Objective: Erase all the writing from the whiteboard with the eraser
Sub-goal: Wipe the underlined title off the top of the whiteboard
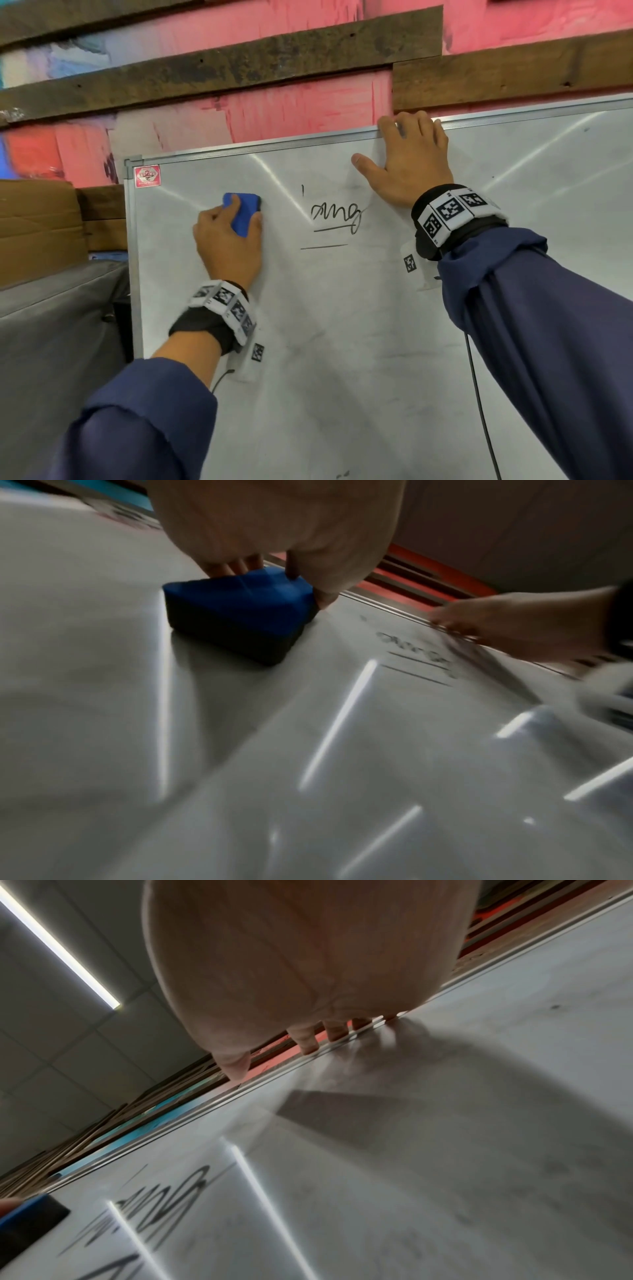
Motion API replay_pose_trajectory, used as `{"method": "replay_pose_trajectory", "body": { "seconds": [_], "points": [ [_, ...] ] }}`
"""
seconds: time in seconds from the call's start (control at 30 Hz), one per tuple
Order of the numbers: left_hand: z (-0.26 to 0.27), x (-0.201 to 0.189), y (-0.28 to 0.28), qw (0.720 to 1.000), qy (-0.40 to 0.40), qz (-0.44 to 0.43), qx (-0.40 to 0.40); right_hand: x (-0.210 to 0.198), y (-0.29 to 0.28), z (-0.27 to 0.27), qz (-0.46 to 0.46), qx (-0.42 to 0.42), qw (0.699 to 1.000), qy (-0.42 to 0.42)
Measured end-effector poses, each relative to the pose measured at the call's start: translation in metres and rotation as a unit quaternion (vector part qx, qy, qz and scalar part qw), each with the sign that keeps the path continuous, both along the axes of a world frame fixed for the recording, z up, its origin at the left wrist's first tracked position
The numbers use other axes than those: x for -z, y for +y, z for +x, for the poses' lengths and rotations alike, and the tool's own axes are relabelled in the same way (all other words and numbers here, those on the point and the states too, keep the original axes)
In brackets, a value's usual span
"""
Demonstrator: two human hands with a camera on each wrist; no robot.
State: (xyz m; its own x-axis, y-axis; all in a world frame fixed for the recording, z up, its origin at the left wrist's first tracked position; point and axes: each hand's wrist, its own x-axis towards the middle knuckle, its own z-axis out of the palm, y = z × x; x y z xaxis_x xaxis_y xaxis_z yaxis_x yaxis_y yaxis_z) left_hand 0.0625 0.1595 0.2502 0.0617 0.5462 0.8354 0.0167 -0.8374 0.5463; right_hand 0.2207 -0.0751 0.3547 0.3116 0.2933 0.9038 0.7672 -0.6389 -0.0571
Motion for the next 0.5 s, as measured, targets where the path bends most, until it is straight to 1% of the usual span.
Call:
{"method": "replay_pose_trajectory", "body": {
  "seconds": [0.13, 0.23, 0.33, 0.4, 0.5],
  "points": [
    [0.016, 0.013, -0.042, 0.998, -0.004, 0.043, 0.051, 0.001, 0.000, 0.001, 0.004, 0.002, 1.000, 0.000],
    [0.022, 0.020, -0.056, 0.995, 0.013, 0.081, 0.054, 0.002, 0.001, 0.001, 0.004, 0.000, 1.000, -0.005],
    [0.017, 0.042, -0.058, 0.991, 0.033, 0.117, 0.062, 0.001, -0.001, 0.001, 0.007, 0.000, 1.000, -0.008],
    [0.008, 0.059, -0.047, 0.992, 0.029, 0.106, 0.064, 0.002, -0.002, 0.001, 0.005, 0.004, 1.000, -0.007],
    [-0.009, 0.073, -0.021, 0.997, 0.004, 0.050, 0.051, 0.002, -0.001, 0.002, 0.002, 0.007, 1.000, -0.005]
  ]
}}
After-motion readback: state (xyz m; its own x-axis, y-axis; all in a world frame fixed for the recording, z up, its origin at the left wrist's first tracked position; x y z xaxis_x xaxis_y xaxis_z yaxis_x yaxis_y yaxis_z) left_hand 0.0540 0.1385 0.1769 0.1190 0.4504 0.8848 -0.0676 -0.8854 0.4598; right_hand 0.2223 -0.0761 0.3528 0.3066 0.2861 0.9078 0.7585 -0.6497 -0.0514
